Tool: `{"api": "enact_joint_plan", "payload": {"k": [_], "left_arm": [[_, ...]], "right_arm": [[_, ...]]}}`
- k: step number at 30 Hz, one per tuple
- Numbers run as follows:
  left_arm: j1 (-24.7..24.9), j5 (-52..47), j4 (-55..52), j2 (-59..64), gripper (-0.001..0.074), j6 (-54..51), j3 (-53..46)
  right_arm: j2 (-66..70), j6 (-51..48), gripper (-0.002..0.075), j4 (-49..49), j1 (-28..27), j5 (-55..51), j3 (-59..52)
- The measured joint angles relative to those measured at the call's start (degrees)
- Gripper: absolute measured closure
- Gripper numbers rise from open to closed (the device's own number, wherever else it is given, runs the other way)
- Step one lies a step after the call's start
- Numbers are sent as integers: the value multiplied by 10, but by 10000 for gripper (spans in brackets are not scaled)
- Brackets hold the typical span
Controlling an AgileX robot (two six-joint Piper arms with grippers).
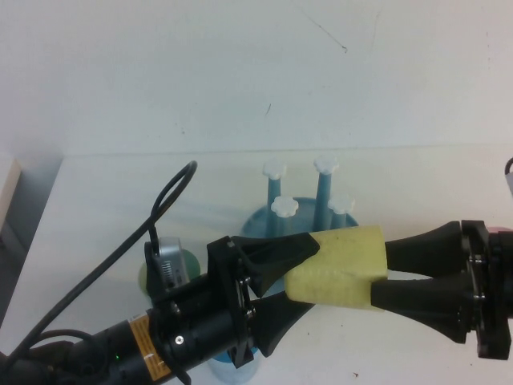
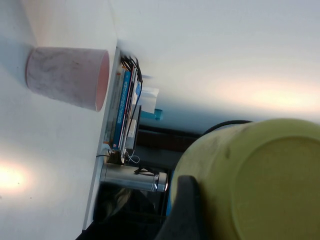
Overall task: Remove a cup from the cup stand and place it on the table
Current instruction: Hand over the cup
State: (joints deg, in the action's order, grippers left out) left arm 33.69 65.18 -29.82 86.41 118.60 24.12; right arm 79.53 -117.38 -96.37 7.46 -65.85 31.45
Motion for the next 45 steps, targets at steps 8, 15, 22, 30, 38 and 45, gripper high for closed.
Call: {"api": "enact_joint_plan", "payload": {"k": [8, 15, 22, 30, 38, 45], "left_arm": [[0, 0, 9, 0, 188, 0, 0], [0, 0, 17, 0, 188, 0, 0], [0, 4, 20, 0, 188, -4, 0], [0, 5, 21, 0, 188, -16, 0], [0, 13, 33, 0, 171, -74, 0], [-23, 9, 15, 0, 118, -89, 0]], "right_arm": [[42, 0, 377, -3, 31, -1, 30], [53, 1, 548, -3, 50, -2, 40], [53, 16, 692, -3, 51, -6, 47], [53, 23, 697, -3, 51, -6, 47], [53, 27, 704, -3, 51, -6, 50], [44, 89, 706, 44, 51, 35, 97]]}}
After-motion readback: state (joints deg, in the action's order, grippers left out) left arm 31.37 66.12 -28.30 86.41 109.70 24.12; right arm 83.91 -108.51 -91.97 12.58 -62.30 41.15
